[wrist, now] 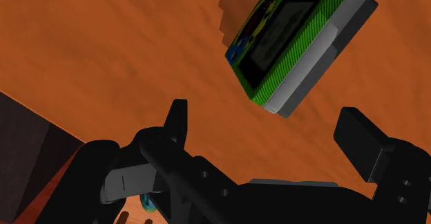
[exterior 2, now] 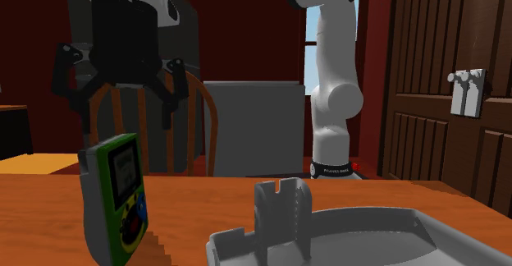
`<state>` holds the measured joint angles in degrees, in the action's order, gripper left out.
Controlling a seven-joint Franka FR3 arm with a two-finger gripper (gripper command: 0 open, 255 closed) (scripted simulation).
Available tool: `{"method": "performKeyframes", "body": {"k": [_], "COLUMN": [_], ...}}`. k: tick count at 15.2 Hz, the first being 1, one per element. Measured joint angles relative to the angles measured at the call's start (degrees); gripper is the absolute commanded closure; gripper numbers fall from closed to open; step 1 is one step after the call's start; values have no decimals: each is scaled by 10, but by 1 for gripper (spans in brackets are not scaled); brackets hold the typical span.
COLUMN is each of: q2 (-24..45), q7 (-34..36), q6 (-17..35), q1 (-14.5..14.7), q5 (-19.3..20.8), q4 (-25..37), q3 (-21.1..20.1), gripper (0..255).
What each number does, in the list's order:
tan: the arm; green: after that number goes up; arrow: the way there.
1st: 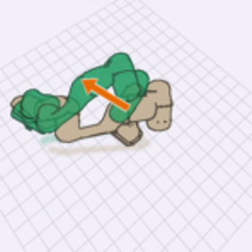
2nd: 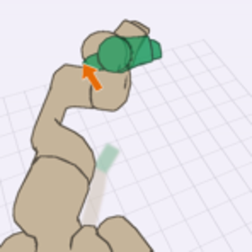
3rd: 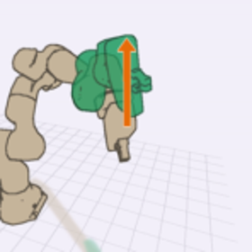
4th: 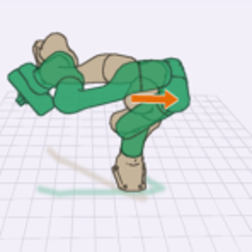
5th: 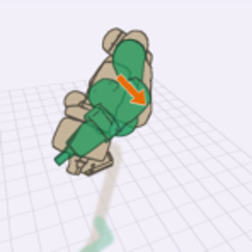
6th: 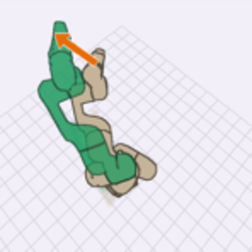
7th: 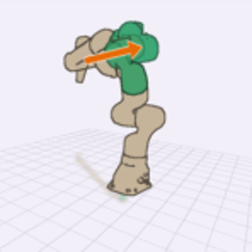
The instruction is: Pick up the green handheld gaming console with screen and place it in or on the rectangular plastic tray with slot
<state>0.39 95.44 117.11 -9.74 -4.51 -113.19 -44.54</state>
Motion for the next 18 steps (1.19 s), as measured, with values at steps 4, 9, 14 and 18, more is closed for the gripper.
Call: {"method": "performKeyframes", "body": {"k": [4, 9, 14, 18], "q2": [21, 26, 26, 26], "q7": [13, 16, 16, 17], "q6": [29, 40, 40, 40], "q1": [4, 5, 5, 5], "q5": [16, 20, 20, 21], "q4": [-13, -20, -20, -19], "q3": [-2, -3, -3, -3], "gripper": [0, 0, 255, 255]}}
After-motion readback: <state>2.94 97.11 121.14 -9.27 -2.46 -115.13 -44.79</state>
